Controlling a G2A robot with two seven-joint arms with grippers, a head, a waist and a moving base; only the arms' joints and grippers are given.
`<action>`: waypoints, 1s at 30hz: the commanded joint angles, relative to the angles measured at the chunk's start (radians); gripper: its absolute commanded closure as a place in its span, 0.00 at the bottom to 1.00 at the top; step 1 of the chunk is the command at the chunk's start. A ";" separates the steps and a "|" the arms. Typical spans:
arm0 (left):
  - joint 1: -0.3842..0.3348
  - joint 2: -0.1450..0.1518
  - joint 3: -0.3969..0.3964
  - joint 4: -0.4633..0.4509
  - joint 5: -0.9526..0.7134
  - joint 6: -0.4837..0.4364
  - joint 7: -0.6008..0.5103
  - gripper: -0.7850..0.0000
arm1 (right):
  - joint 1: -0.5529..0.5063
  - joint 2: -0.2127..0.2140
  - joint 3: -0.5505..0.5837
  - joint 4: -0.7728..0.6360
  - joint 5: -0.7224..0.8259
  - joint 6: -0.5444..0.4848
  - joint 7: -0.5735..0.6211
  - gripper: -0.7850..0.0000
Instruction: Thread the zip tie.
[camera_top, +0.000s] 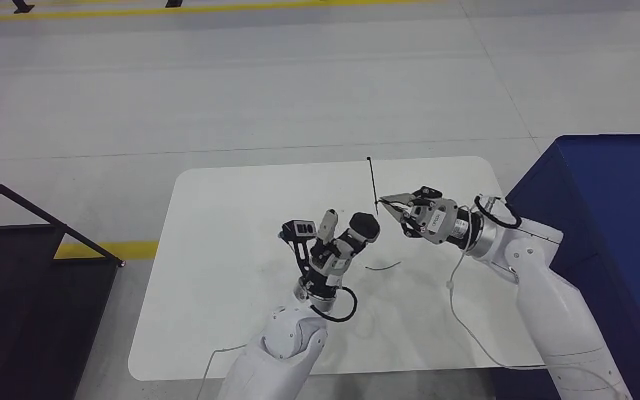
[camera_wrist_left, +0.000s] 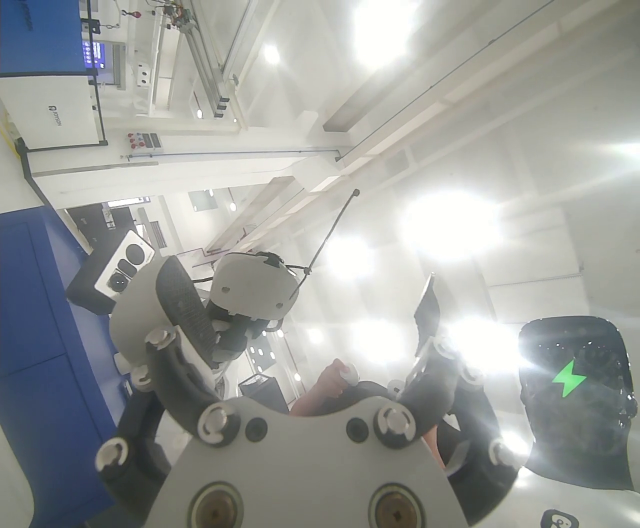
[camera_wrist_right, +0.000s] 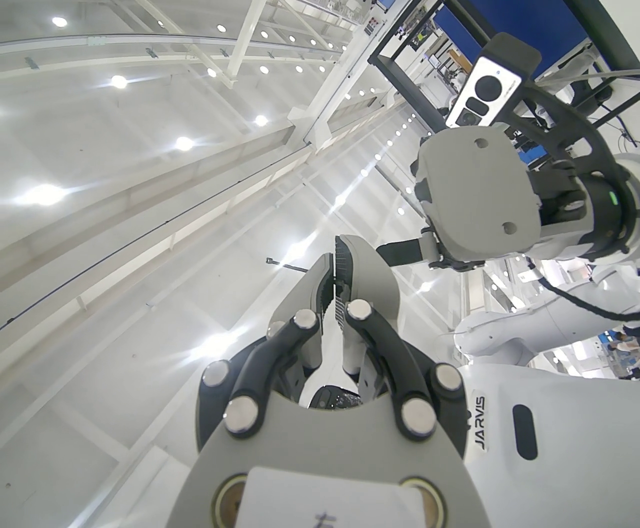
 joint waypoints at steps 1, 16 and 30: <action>0.007 -0.002 0.004 -0.015 -0.024 0.002 0.006 0.00 | -0.004 0.000 -0.001 0.000 -0.001 -0.009 -0.006 1.00; 0.017 -0.007 0.018 -0.040 -0.084 0.055 -0.039 0.32 | -0.017 -0.007 -0.012 -0.019 0.009 -0.056 -0.055 1.00; 0.010 -0.011 0.007 -0.042 -0.074 0.068 -0.025 0.51 | -0.020 -0.009 -0.017 -0.030 0.015 -0.057 -0.067 1.00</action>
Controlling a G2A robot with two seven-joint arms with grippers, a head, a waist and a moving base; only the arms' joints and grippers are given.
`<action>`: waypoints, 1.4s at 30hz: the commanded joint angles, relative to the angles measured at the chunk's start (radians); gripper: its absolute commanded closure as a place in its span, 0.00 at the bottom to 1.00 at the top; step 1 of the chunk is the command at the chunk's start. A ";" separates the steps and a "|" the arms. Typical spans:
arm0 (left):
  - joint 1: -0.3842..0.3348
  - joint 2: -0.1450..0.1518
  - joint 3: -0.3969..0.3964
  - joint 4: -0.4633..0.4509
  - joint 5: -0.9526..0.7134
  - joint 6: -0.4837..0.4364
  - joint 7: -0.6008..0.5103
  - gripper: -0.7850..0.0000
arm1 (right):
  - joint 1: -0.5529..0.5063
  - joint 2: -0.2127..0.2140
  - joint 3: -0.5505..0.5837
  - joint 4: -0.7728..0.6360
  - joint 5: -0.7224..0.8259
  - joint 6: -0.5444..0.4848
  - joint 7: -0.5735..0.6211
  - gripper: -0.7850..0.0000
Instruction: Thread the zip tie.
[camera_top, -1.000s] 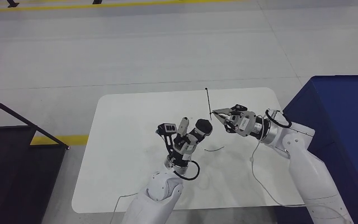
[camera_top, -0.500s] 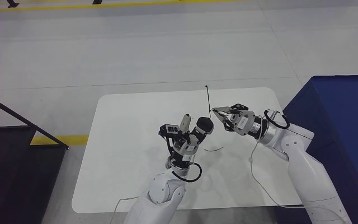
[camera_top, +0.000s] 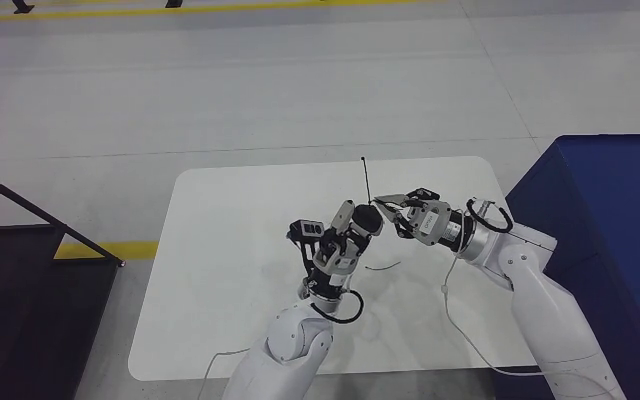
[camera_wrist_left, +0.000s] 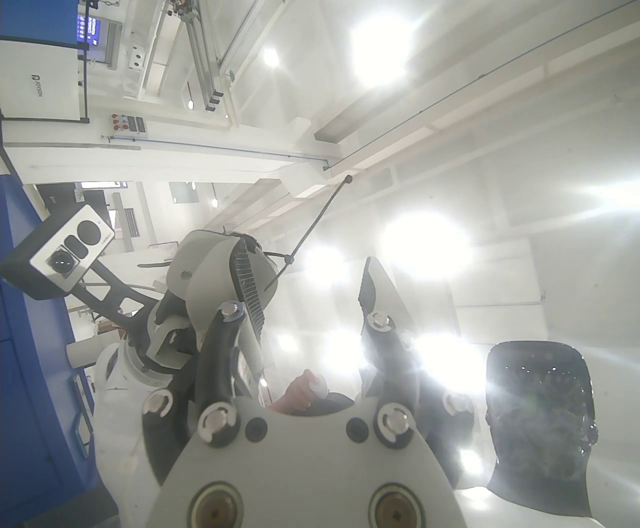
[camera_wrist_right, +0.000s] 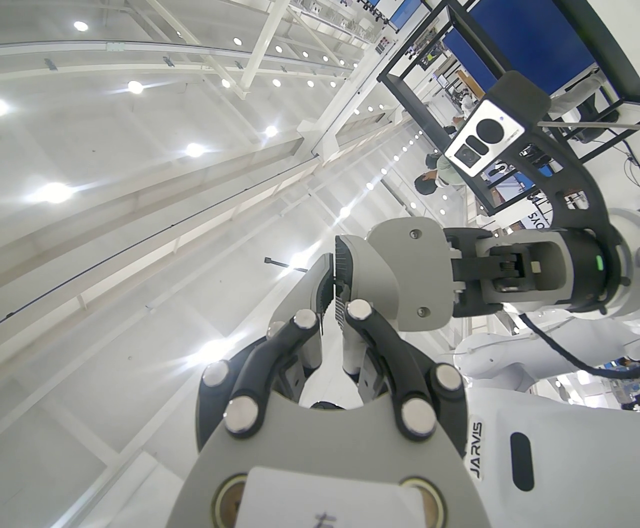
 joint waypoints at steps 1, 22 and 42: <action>0.001 0.000 -0.004 0.000 0.000 -0.002 0.004 0.51 | -0.001 0.000 0.000 -0.001 -0.001 -0.001 -0.002 1.00; 0.009 -0.011 0.003 -0.010 0.033 -0.003 0.047 0.62 | -0.010 0.000 -0.002 -0.003 -0.030 0.003 0.018 1.00; 0.004 -0.021 0.015 0.000 0.077 0.018 0.066 0.82 | -0.018 -0.001 0.012 -0.002 -0.040 -0.022 0.021 1.00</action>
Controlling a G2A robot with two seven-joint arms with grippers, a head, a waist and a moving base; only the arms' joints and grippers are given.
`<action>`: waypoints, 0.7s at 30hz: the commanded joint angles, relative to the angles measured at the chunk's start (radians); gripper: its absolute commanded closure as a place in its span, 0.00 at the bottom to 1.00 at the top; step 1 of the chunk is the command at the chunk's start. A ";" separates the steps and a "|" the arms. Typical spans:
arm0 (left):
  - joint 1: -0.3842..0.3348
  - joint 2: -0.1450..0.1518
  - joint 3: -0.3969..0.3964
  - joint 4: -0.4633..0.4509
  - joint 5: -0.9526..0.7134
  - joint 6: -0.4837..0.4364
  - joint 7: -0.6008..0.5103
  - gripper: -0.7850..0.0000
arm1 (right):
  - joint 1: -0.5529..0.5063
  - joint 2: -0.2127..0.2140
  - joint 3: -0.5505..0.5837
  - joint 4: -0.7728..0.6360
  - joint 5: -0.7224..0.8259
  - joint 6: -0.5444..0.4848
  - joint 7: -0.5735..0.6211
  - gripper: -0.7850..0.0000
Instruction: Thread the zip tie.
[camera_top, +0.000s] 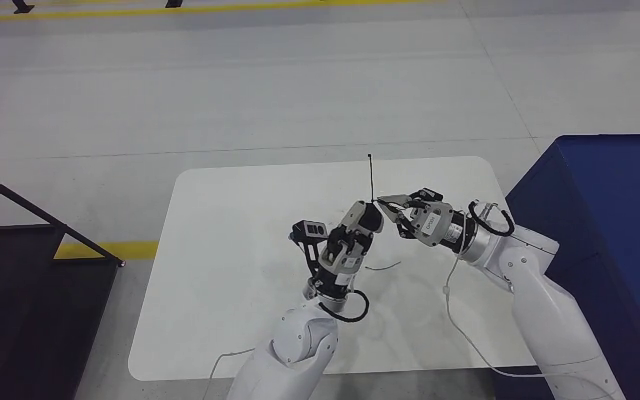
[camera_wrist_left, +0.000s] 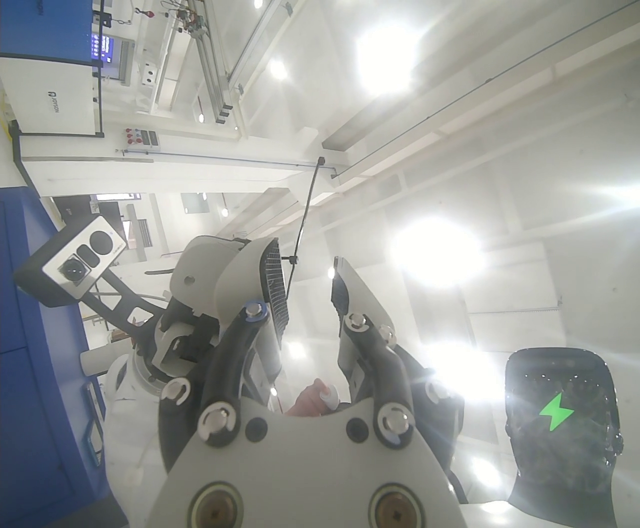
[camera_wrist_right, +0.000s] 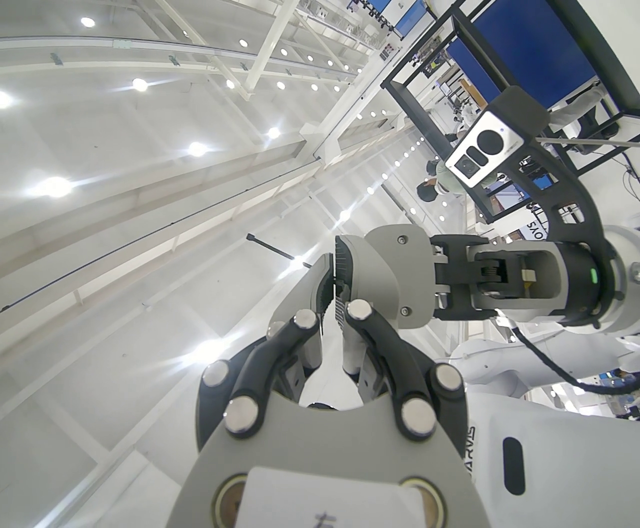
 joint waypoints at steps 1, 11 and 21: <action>0.000 0.000 0.000 -0.001 0.002 0.001 -0.002 0.84 | -0.001 0.000 0.000 0.000 -0.003 0.000 0.001 1.00; 0.001 -0.004 0.001 0.003 0.014 0.005 0.005 0.91 | -0.005 0.001 -0.001 -0.006 -0.020 0.008 0.013 1.00; 0.002 -0.008 0.002 0.003 0.023 0.009 0.010 1.00 | -0.005 0.001 0.005 -0.006 -0.017 0.009 0.013 1.00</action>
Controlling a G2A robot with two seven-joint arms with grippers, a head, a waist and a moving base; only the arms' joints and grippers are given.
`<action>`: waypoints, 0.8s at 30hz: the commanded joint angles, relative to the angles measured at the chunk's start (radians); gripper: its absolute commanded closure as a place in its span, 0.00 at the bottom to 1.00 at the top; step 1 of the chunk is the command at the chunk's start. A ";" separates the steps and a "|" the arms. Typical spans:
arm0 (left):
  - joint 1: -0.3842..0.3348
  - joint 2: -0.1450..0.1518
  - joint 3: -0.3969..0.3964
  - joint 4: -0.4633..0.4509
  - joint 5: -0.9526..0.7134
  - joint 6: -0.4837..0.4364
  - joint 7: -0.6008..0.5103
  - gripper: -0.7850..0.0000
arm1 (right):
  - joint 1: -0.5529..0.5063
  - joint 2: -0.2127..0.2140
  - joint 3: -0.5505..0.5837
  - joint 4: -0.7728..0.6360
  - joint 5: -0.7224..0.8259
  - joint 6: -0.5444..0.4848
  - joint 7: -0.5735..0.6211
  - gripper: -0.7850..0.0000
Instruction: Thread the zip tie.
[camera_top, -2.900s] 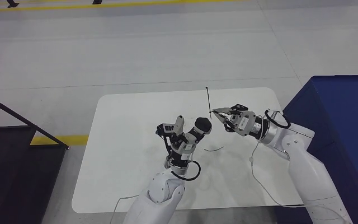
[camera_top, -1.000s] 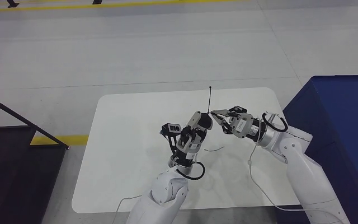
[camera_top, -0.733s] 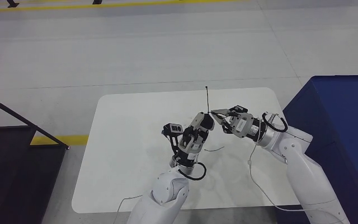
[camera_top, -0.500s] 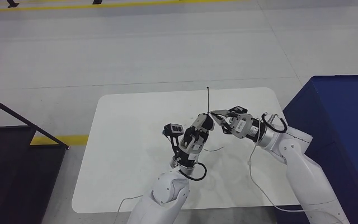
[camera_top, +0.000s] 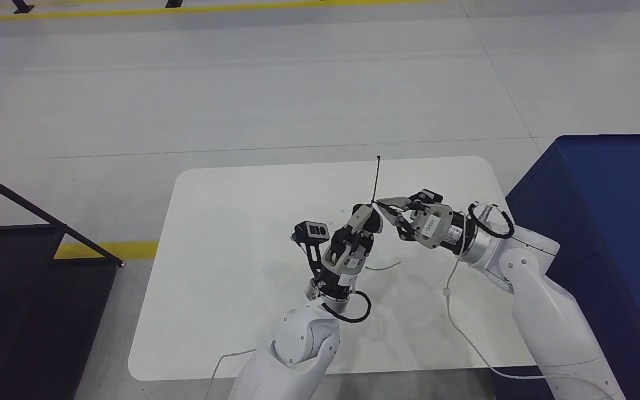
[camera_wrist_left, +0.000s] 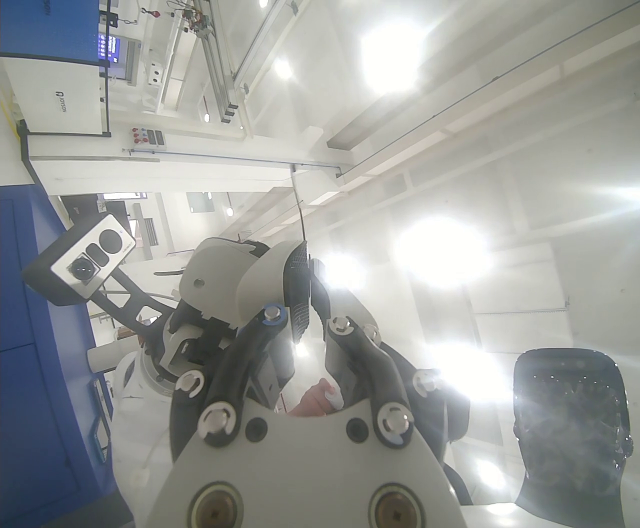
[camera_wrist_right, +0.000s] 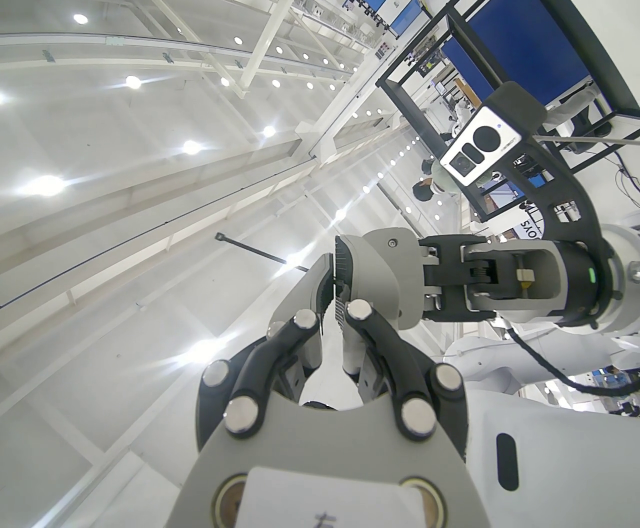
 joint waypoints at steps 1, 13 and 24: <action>0.000 -0.001 0.000 -0.001 0.001 0.000 0.000 1.00 | 0.000 0.000 0.000 0.000 0.001 -0.001 0.000 1.00; 0.000 -0.001 0.006 0.014 0.050 0.035 -0.016 1.00 | -0.010 0.002 0.020 -0.006 -0.037 -0.050 0.021 1.00; 0.019 0.009 0.003 0.013 0.120 0.101 -0.063 1.00 | -0.007 0.003 0.051 -0.005 -0.041 -0.070 0.026 1.00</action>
